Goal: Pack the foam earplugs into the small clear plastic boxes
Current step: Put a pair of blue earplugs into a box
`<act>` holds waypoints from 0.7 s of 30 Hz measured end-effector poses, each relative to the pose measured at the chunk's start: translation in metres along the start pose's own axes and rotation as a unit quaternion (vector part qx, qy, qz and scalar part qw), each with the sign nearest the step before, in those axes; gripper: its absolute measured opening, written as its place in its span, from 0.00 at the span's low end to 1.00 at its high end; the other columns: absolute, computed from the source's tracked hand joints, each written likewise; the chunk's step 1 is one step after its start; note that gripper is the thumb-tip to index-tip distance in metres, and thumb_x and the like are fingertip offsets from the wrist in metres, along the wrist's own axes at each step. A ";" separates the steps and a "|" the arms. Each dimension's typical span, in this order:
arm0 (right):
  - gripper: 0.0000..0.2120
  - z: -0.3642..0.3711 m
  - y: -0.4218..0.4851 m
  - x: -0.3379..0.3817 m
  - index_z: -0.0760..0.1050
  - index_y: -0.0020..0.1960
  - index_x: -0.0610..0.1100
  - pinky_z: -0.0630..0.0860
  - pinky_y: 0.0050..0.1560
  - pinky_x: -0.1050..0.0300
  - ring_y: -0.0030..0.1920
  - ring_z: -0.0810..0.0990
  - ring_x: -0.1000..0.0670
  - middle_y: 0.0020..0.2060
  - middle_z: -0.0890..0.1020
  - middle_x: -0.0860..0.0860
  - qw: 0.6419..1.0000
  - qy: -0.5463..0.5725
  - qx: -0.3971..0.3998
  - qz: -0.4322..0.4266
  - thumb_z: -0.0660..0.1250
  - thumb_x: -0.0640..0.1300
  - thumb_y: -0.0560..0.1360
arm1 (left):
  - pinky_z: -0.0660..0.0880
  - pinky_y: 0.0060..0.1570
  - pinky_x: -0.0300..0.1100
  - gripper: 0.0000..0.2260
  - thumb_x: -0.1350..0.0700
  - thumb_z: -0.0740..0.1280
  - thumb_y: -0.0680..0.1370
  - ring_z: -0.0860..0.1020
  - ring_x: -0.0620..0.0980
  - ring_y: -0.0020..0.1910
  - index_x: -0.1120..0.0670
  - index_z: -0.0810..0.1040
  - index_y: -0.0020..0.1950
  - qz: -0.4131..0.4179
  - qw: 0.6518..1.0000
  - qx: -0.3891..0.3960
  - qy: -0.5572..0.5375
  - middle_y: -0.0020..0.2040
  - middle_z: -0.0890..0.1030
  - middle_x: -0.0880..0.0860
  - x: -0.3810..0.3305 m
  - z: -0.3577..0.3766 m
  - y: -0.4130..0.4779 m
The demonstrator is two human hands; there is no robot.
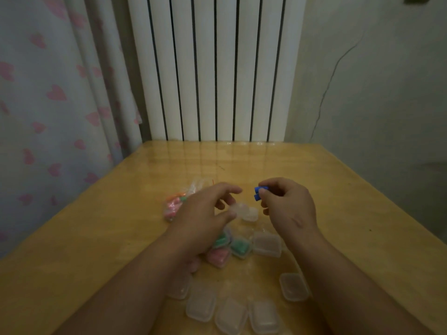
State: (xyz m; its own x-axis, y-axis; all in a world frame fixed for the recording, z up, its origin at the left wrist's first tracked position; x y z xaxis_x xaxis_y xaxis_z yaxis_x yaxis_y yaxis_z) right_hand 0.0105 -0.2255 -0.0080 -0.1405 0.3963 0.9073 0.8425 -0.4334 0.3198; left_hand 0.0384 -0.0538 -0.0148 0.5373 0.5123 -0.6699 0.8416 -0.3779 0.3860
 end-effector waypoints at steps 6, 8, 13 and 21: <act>0.06 0.015 -0.009 -0.001 0.80 0.41 0.44 0.80 0.38 0.49 0.33 0.81 0.51 0.34 0.83 0.46 0.997 0.038 0.050 0.039 0.66 0.36 0.73 | 0.78 0.45 0.36 0.22 0.65 0.70 0.75 0.78 0.41 0.48 0.35 0.81 0.49 -0.021 0.989 -0.054 -0.134 0.52 0.76 0.42 0.008 -0.019 0.000; 0.07 0.020 -0.012 0.000 0.79 0.41 0.44 0.79 0.34 0.51 0.32 0.79 0.51 0.34 0.82 0.47 0.996 0.035 0.077 0.041 0.65 0.35 0.73 | 0.75 0.49 0.34 0.21 0.64 0.72 0.74 0.77 0.39 0.50 0.35 0.82 0.46 -0.021 0.989 -0.054 -0.137 0.53 0.76 0.40 0.009 -0.021 0.000; 0.12 0.028 -0.017 0.005 0.83 0.41 0.45 0.76 0.31 0.60 0.29 0.78 0.54 0.33 0.82 0.47 0.988 0.044 0.138 0.057 0.63 0.33 0.73 | 0.76 0.57 0.42 0.19 0.64 0.72 0.73 0.78 0.40 0.57 0.38 0.84 0.45 -0.018 0.975 -0.054 -0.216 0.56 0.81 0.42 0.007 -0.026 -0.001; 0.15 0.035 -0.024 0.004 0.83 0.43 0.40 0.78 0.35 0.56 0.31 0.78 0.50 0.31 0.82 0.46 0.972 0.123 0.175 0.092 0.67 0.51 0.77 | 0.78 0.50 0.36 0.25 0.71 0.72 0.71 0.81 0.41 0.55 0.45 0.79 0.60 -0.029 0.960 -0.035 -0.275 0.55 0.81 0.49 0.006 -0.021 -0.001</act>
State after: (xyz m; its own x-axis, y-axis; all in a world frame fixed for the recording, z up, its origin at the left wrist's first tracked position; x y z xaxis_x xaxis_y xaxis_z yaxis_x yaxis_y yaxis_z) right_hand 0.0082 -0.1852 -0.0216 -0.0548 0.1138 0.9920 0.9846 -0.1593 0.0727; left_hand 0.0418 -0.0335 -0.0060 0.3953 0.0389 -0.9177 0.8810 -0.2987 0.3668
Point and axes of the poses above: each hand's wrist, its own y-axis towards the middle knuckle, its own z-axis out of the palm, x = y × z, the point moved 6 cm from there along y, towards the middle knuckle
